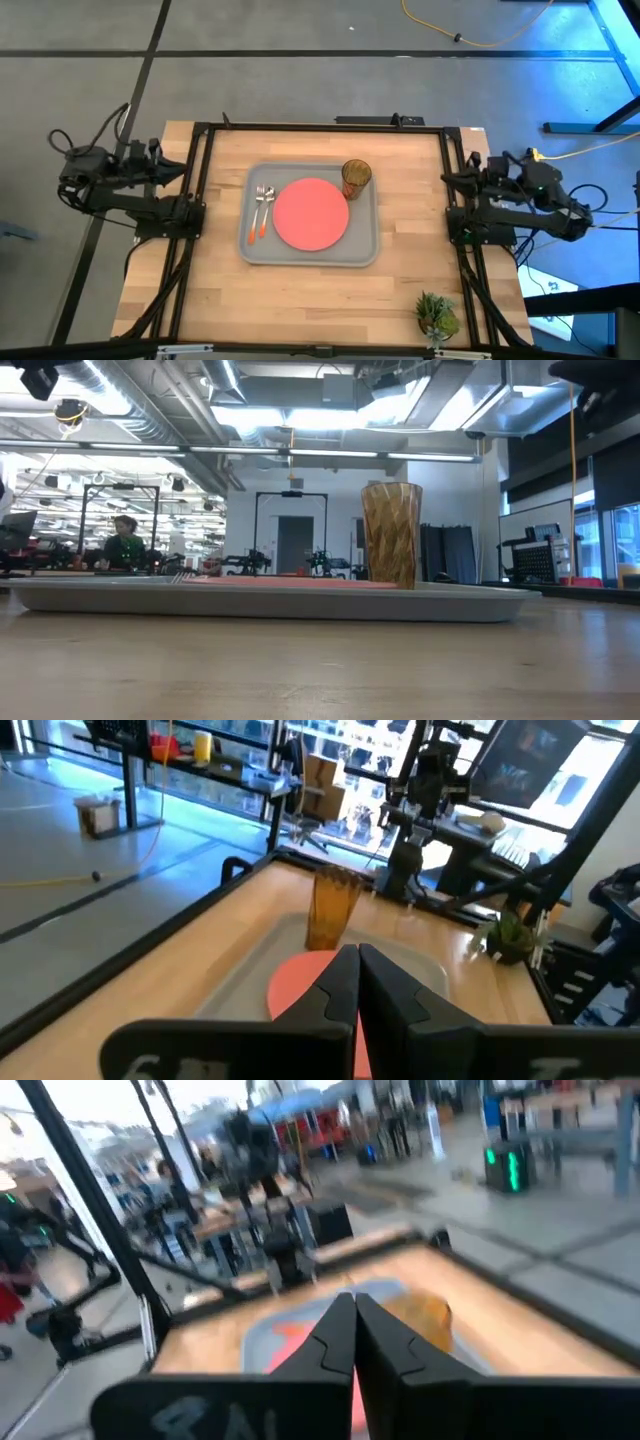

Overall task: Pick and place plate/cup/fork/spoon on tray
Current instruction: Return to Home Position

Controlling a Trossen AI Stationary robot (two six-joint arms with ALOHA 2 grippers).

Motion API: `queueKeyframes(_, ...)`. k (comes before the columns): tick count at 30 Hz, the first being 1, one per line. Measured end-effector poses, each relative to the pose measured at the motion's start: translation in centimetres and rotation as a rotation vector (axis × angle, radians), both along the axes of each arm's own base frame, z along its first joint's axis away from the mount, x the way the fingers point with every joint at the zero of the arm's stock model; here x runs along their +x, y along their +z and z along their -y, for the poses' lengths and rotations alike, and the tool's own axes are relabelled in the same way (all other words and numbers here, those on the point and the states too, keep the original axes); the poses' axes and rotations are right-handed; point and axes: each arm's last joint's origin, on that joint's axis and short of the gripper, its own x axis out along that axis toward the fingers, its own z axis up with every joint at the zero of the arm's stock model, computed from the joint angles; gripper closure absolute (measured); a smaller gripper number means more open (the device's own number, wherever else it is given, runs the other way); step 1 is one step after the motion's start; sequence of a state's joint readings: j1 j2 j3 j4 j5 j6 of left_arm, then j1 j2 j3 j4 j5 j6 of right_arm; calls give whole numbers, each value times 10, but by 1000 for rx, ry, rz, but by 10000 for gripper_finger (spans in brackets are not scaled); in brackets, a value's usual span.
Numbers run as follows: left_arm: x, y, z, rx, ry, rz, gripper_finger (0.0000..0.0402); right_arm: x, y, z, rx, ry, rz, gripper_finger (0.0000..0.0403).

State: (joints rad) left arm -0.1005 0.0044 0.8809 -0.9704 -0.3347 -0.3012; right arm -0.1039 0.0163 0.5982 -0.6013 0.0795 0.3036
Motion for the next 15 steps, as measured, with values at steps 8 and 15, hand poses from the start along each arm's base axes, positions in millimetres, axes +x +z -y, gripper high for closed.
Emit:
queueKeyframes(8, 31, -13, 3, 68, -17, 32, 402, 33, -26, 1, -101, 88, 133, 398)
queueKeyframes(15, 67, -38, 7, 123, -18, 65, 402, 57, -65, 2, -121, 127, 208, 398)
